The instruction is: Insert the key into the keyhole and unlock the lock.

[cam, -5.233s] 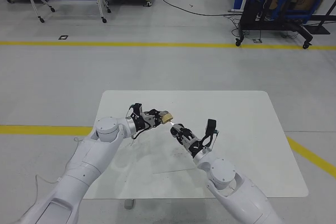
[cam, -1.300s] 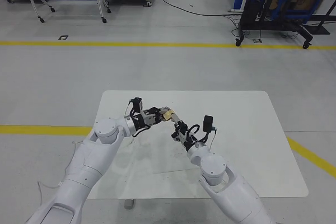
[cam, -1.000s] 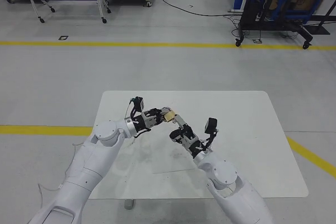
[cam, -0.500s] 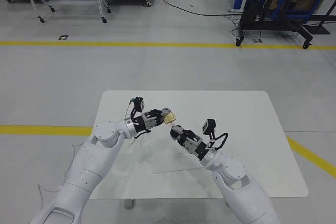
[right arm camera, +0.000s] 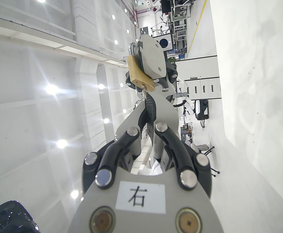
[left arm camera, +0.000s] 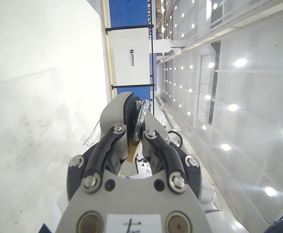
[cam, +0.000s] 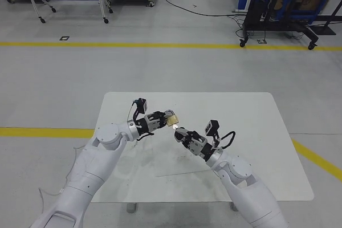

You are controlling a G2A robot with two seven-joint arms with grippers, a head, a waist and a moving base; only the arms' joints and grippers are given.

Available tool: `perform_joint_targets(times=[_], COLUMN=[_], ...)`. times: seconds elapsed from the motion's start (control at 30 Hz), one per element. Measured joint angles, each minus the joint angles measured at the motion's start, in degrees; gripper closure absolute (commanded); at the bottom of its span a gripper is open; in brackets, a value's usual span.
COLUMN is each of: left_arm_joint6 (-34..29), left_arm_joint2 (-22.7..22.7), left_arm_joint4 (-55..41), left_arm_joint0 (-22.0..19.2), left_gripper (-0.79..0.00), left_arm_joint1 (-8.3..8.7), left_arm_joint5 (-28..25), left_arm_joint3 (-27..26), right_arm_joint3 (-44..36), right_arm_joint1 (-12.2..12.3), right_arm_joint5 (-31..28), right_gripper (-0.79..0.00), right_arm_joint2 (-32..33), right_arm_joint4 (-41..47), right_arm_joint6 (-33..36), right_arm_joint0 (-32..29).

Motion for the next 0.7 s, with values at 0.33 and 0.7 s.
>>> perform_joint_targets(times=[0.33, 0.7], left_arm_joint6=[0.17, 0.32], left_arm_joint2=[-0.15, -0.34], left_arm_joint4=[0.49, 0.75], left_arm_joint0=[0.11, 0.36], left_gripper=[0.000, 0.000], left_arm_joint1=[-0.04, -0.09], left_arm_joint5=[0.12, -0.05], left_arm_joint3=[-0.13, -0.31], right_arm_joint3=[0.51, 0.58], right_arm_joint1=[-0.06, -0.12], right_arm_joint5=[-0.44, -0.98], right_gripper=[-0.123, -0.160], right_arm_joint2=[-0.49, -1.00], right_arm_joint4=[0.00, -0.16], right_arm_joint6=[0.11, 0.44], right_arm_joint0=[0.10, 0.27])
